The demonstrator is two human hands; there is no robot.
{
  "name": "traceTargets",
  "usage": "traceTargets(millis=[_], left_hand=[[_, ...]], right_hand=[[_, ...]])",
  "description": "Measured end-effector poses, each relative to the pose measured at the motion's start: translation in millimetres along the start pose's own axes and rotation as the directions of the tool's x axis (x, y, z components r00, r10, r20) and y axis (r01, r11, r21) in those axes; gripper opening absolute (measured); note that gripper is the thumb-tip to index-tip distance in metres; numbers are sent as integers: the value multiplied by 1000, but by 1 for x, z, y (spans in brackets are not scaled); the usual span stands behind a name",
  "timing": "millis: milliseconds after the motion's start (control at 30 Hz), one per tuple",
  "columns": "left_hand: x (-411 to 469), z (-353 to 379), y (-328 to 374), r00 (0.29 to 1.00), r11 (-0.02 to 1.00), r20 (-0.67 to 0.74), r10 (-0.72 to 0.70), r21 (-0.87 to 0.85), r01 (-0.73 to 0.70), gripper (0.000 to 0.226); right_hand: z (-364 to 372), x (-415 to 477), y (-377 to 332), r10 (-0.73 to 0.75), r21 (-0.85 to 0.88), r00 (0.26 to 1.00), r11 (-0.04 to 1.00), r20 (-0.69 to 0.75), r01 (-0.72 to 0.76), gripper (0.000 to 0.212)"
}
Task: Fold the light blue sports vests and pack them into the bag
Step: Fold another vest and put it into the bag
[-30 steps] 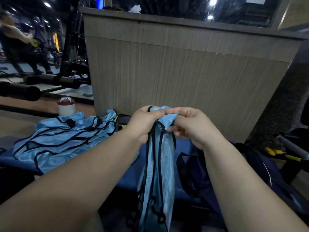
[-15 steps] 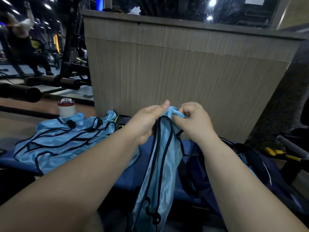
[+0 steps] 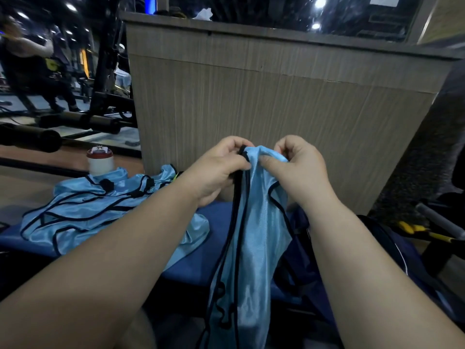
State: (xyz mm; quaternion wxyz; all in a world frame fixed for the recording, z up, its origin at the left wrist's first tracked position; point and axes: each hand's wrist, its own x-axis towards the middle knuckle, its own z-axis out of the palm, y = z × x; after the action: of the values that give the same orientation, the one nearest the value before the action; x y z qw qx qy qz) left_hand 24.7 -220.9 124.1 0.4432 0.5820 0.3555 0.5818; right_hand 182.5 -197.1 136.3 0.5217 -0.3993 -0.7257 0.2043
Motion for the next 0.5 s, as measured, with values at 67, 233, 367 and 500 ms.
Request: traceTargets(millis=[67,233,367,500], left_hand=[[-2,-4,-3,995,1000,101,-24,-11,26,42],[-2,0,-24,976,997,219,-15,78,-2,51],[-4,-5,-34,988,989,52,-147,40,145,15],[-2,-5,-35,988,987,13,-152,47,151,11]], right_hand=[[1,1,-4,-10,13,1000,1000,-8,10,29],[7,3,-1,45,99,999,994,-29,-42,28],[-1,8,12,164,232,986,960,0,-159,24],[-15,10,23,300,314,919,873,255,-372,35]])
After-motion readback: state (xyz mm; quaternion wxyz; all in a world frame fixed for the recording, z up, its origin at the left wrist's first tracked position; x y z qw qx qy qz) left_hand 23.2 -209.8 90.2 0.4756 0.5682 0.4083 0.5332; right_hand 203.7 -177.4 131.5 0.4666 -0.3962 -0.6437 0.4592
